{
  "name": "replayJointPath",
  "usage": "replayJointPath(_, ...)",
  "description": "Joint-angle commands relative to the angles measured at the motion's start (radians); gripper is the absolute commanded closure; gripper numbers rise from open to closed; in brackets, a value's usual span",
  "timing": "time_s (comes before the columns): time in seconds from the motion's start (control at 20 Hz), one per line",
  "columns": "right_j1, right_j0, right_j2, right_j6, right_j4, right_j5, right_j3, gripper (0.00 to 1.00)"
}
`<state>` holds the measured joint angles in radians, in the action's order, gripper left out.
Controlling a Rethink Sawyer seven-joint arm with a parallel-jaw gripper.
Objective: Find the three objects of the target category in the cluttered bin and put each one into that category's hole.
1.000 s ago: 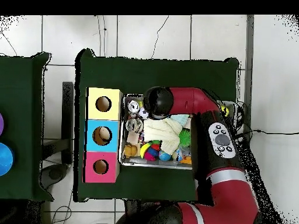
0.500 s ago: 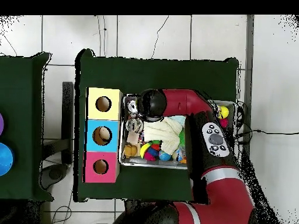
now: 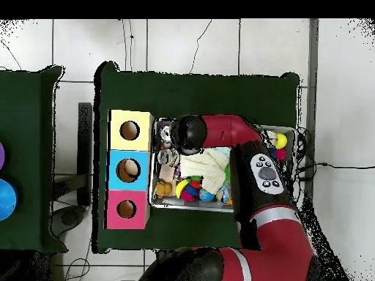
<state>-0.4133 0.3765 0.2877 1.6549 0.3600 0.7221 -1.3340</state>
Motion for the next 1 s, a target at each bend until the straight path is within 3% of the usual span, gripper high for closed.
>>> replayJointPath(0.05, 0.057, 0.019, 0.069, -0.111, 0.073, -0.066, -0.046, 0.00)
replayJointPath(0.6, 0.032, 0.022, 0.025, -0.077, 0.097, -0.107, -0.087, 0.00)
replayJointPath(1.0, -0.091, 0.023, -0.015, -0.022, 0.075, -0.080, -0.198, 0.00)
